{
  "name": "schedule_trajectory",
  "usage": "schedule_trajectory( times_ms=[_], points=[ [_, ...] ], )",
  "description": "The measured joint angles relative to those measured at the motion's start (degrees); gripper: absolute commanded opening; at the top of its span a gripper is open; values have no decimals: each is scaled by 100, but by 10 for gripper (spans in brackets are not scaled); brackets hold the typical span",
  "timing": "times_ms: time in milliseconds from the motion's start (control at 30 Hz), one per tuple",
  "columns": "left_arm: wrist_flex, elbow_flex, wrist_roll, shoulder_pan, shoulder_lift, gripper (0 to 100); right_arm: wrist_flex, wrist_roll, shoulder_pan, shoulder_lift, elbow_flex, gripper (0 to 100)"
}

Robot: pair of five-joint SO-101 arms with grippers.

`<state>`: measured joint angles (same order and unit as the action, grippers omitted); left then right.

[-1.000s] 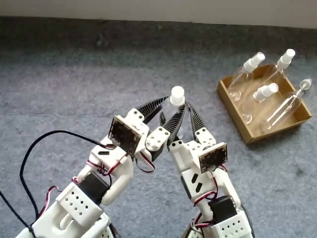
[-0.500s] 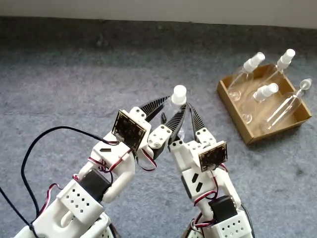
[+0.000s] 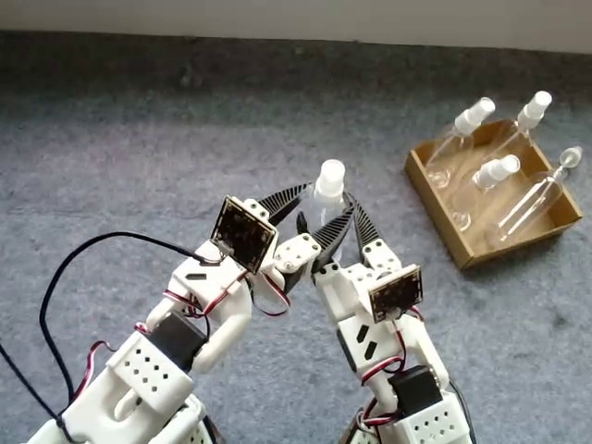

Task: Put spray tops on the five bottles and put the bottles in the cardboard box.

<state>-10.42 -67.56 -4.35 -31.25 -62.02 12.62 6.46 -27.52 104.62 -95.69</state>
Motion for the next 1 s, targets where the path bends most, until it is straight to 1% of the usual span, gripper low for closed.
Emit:
schedule_trajectory(
  times_ms=[133, 233, 300, 433, 600, 667, 767, 833, 1000],
  points=[
    [-18, 0, -9, 88, -53, 171, 0, 0, 0, 0, 0, 38],
    [-158, -9, 9, 97, -448, 171, 0, 0, 9, 0, 0, 38],
    [-501, -9, 9, 158, -870, 171, 0, 0, 0, 0, 0, 38],
    [-1442, 246, 9, 132, -1670, 168, 0, 0, 0, 0, 0, 38],
    [-2374, 527, 18, 141, -2382, 162, 26, 0, 0, 0, 0, 38],
    [-2716, 607, 18, 149, -2585, 111, 26, 0, 0, 0, 0, 38],
    [-3332, 765, 18, 185, -2857, 0, 26, 0, 18, 0, 0, 38],
    [-3754, 879, 18, 422, -2989, 24, 26, 0, 167, 0, 0, 38],
    [-4308, 923, 18, 1371, -3279, 5, 26, 0, 545, 0, 0, 38]
  ],
)
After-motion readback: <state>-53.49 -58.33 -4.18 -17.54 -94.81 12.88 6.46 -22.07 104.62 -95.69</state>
